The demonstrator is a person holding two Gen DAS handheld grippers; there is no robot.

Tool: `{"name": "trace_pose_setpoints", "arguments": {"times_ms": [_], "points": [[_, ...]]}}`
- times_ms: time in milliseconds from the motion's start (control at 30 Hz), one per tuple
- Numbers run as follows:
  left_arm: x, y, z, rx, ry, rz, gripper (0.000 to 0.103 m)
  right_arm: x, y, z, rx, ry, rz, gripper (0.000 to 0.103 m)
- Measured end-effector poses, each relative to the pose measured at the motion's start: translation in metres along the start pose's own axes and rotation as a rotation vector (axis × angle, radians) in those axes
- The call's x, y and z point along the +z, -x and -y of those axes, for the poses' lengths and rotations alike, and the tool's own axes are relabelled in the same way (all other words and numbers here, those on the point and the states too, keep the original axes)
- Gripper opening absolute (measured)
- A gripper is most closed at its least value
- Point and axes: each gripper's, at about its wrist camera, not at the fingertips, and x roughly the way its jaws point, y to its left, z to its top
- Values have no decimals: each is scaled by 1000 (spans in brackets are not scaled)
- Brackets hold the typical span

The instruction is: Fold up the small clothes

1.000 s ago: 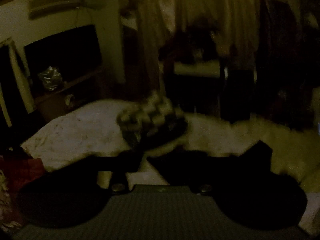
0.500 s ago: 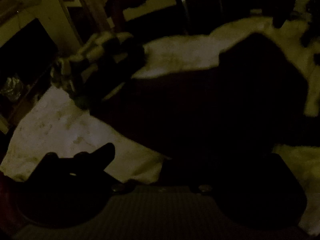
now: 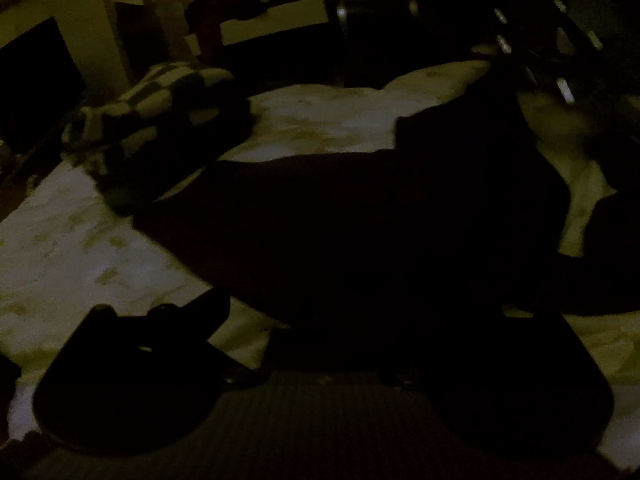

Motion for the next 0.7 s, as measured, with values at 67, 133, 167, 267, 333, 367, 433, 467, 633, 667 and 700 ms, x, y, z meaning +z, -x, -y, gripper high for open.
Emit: {"name": "trace_pose_setpoints", "arguments": {"times_ms": [67,133,167,267,333,367,433,467,633,667,700], "points": [[3,-7,1,-2,19,-9,103,-5,10,32,-10,-129,40,9],[7,-17,0,-3,44,-32,103,-13,14,66,26,-288,44,9],[9,-23,-1,-4,59,-45,103,-17,16,76,28,-329,59,9],[13,-32,1,-5,94,-50,103,-26,19,91,15,-402,76,9],[15,-32,5,5,81,-27,103,-31,20,96,34,-445,79,9],[16,-33,6,10,76,-21,102,-34,19,93,33,-443,79,9],[19,-32,6,10,58,-1,95,-37,16,91,35,-448,81,9],[20,-32,5,8,53,7,93,-37,15,90,42,-458,83,9],[26,-47,-11,-106,42,-27,69,-37,6,92,65,-477,86,9],[26,-53,-11,-110,21,-44,65,-38,5,94,71,-491,87,9],[26,-58,-10,-120,-1,-55,63,-40,4,95,75,-501,87,9]]}}
